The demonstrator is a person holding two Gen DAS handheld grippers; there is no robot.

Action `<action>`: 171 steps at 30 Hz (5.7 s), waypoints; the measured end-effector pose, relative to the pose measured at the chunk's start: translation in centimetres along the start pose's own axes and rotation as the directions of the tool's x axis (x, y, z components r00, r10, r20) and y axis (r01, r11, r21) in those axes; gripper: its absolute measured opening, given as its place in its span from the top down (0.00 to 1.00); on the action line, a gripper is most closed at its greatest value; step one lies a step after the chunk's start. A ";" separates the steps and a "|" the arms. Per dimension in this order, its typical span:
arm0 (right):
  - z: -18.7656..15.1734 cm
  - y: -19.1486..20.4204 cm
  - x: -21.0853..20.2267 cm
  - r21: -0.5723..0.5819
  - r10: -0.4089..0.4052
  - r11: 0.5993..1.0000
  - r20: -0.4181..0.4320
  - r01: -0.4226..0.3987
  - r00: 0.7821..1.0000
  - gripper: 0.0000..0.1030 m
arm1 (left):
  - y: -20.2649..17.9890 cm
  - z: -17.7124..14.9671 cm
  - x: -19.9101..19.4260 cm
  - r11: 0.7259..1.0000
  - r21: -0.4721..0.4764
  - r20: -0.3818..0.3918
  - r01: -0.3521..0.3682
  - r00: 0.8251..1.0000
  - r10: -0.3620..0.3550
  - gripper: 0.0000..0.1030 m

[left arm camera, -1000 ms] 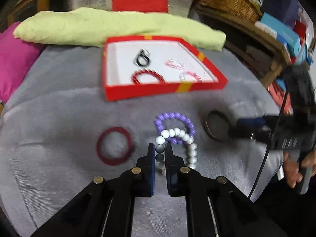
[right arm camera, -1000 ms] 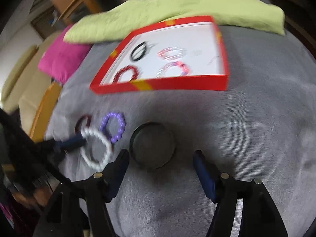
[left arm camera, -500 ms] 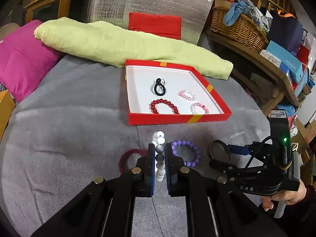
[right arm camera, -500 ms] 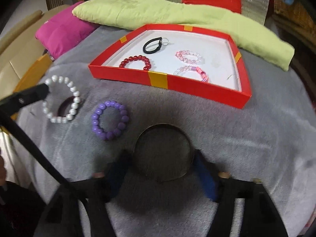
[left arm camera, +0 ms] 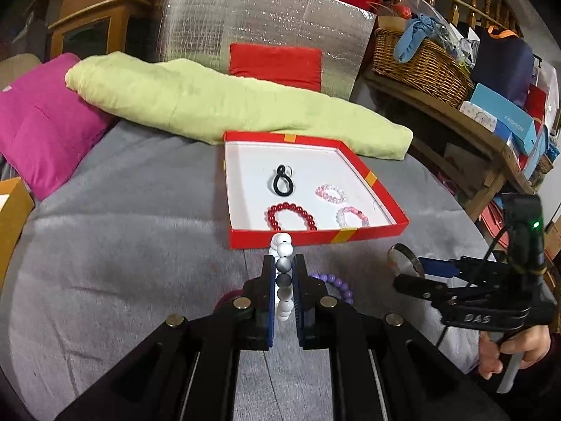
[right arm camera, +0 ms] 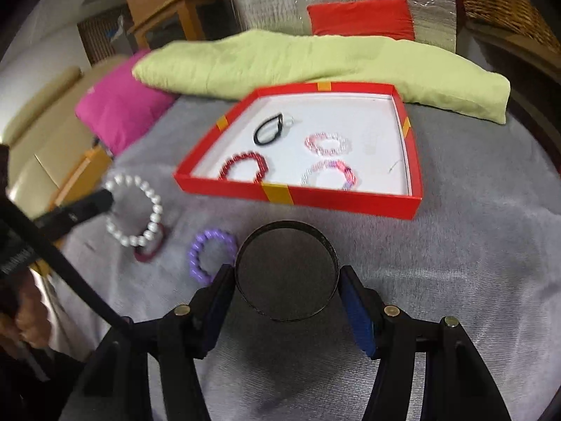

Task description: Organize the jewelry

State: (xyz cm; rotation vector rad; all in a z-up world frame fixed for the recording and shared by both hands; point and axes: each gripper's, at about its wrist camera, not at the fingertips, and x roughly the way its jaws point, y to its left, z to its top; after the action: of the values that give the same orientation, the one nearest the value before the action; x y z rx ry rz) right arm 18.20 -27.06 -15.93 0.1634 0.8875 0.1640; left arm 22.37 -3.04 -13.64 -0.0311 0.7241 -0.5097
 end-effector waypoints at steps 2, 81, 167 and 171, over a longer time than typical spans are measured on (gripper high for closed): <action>0.3 -0.2 -0.6 0.025 0.032 0.999 0.023 -0.033 0.999 0.38 | -0.3 0.2 -0.1 1.000 0.008 0.015 -0.018 1.000 0.018 0.91; -0.2 -2.9 4.1 0.049 -0.208 0.975 -0.134 0.216 0.969 0.36 | 7.6 -0.3 4.7 0.959 -0.152 -0.207 -0.240 0.956 0.207 0.91; -0.1 -1.1 1.2 -0.018 -0.108 0.994 -0.023 0.108 0.994 0.41 | 0.0 0.1 4.3 0.999 0.052 -0.149 0.017 0.989 -0.009 0.91; 0.2 -0.5 0.7 -0.027 -0.080 0.996 0.006 0.080 0.997 0.41 | -0.1 0.6 3.5 0.999 0.042 -0.115 0.025 0.993 -0.020 0.91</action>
State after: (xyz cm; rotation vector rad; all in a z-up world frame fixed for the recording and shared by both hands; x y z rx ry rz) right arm 18.83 -27.37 -16.46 0.1027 0.8851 0.1005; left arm 24.91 -4.83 -15.39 0.0311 0.8250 -0.5522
